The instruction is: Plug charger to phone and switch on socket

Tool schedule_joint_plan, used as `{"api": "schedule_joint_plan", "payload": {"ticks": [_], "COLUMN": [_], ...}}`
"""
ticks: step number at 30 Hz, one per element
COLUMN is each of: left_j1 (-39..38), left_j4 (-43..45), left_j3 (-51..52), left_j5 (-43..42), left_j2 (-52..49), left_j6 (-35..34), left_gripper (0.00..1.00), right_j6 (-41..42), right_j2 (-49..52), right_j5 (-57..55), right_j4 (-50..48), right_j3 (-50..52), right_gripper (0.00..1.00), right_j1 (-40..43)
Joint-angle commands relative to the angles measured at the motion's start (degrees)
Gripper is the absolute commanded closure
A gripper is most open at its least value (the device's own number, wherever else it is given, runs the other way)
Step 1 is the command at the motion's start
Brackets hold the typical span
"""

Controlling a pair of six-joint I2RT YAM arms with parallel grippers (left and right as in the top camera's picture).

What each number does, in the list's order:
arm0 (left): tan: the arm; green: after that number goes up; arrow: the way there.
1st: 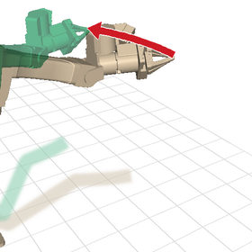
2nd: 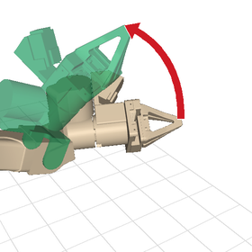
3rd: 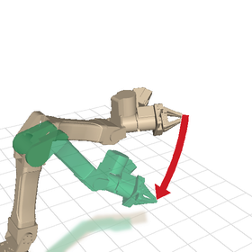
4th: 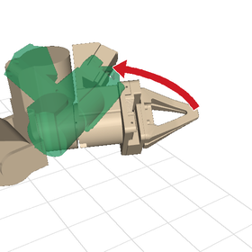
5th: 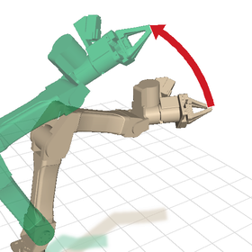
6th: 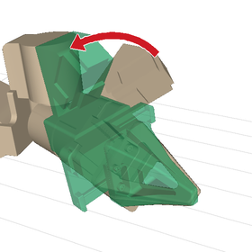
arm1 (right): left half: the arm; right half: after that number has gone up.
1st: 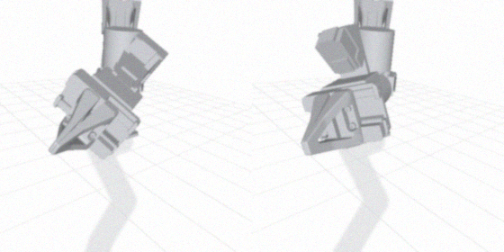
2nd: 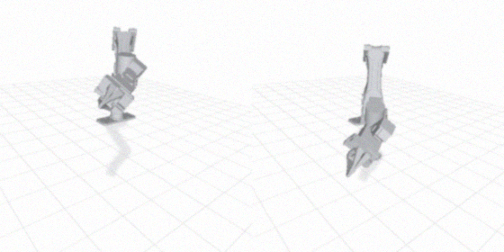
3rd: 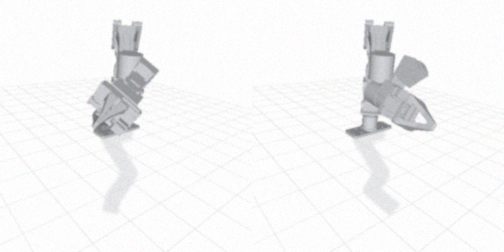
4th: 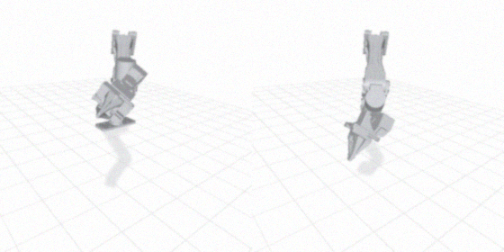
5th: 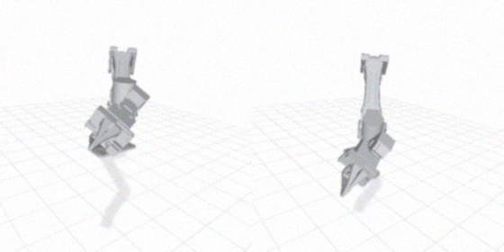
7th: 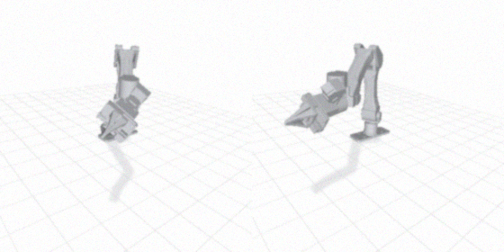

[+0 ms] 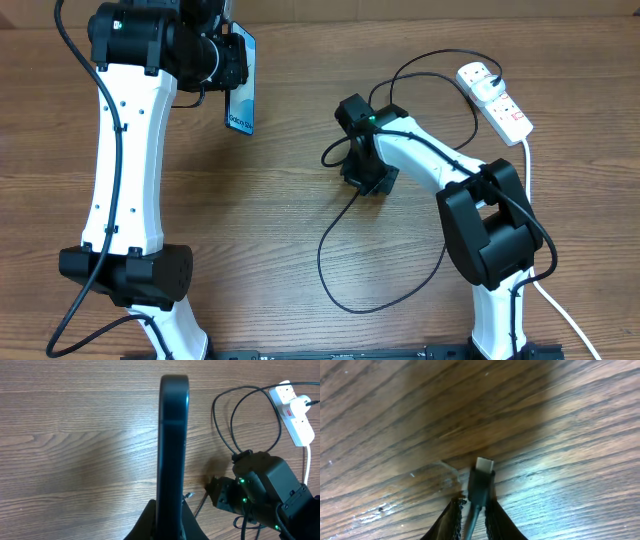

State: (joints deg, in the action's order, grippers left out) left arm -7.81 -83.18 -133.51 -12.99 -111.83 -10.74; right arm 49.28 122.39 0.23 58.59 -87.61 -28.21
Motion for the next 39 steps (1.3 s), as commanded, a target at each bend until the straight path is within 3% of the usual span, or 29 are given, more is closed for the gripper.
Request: {"api": "schedule_joint_plan", "payload": {"ticks": [1, 14, 21, 23, 27, 34, 39], "left_j1": [0.2, 0.2, 0.2, 0.2, 0.2, 0.3, 1.3], "left_j4": [0.4, 0.6, 0.6, 0.6, 0.6, 1.1, 4.6], "left_j3": [-0.4, -0.4, -0.4, -0.4, -0.4, -0.4, -0.4], "left_j5": [0.0, 0.0, 0.0, 0.0, -0.6, -7.7, -15.7], "left_j2": [0.5, 0.5, 0.5, 0.5, 0.5, 0.5, 0.5], "left_j6": [-0.6, -0.6, -0.6, -0.6, -0.7, -0.6, -0.6], "left_gripper": [0.96, 0.96, 0.96, 0.96, 0.96, 0.96, 0.96], "right_j6": [0.2, 0.0, 0.0, 0.0, -3.2, -8.1, -14.5], "right_j2": [1.2, 1.2, 1.2, 1.2, 1.2, -0.9, -9.6], "right_j5": [-1.7, -1.1, -0.6, -0.6, -0.6, 0.7, 6.4], "right_j4": [0.4, -0.7, -1.4, -1.5, -2.9, -2.3, -2.3], "right_j3": [2.1, 2.1, 2.1, 2.1, 2.1, -1.3, -2.8], "right_gripper": [0.82, 0.83, 0.88, 0.96, 0.96, 0.96, 0.96], "right_j1": [1.6, 1.3, 1.2, 1.2, 1.2, 1.4, 1.4]}}
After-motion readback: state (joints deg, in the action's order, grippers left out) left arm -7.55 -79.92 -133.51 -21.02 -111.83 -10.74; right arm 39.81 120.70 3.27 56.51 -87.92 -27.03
